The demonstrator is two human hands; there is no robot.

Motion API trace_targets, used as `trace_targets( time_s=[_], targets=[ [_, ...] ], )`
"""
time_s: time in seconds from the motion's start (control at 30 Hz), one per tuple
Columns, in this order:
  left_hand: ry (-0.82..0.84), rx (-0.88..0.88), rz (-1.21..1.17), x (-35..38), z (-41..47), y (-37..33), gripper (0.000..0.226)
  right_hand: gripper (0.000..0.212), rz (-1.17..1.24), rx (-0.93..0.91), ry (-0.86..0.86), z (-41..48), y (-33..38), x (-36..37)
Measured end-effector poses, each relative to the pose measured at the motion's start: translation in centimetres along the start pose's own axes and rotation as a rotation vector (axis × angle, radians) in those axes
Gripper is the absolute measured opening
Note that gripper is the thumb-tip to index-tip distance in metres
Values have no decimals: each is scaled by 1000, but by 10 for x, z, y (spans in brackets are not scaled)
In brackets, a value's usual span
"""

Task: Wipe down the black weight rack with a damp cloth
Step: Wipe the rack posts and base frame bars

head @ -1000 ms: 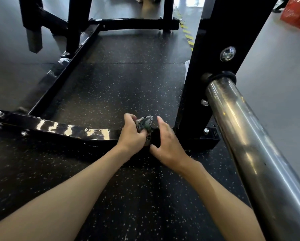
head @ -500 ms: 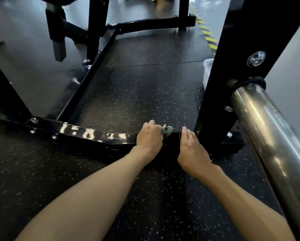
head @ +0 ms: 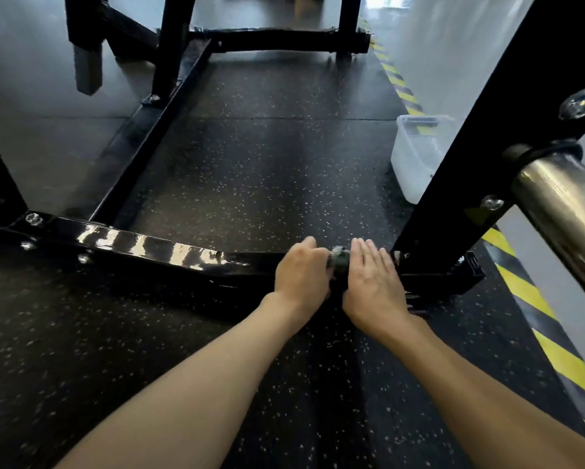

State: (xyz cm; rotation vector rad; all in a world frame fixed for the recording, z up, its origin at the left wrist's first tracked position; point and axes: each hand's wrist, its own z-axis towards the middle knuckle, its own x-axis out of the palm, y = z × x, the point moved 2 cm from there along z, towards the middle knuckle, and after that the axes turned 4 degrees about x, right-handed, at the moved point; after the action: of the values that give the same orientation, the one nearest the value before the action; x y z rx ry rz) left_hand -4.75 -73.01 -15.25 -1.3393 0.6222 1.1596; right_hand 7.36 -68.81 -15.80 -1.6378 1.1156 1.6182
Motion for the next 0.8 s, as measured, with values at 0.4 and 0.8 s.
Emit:
trace_targets(
  time_s=[0.4, 0.8],
  targets=[
    [-161, 7, 97, -3, -6, 38, 23, 99, 9, -40, 1, 37, 29, 30],
    [-232, -98, 233, -18, -5, 74, 18, 104, -74, -62, -76, 35, 31, 32]
  ],
)
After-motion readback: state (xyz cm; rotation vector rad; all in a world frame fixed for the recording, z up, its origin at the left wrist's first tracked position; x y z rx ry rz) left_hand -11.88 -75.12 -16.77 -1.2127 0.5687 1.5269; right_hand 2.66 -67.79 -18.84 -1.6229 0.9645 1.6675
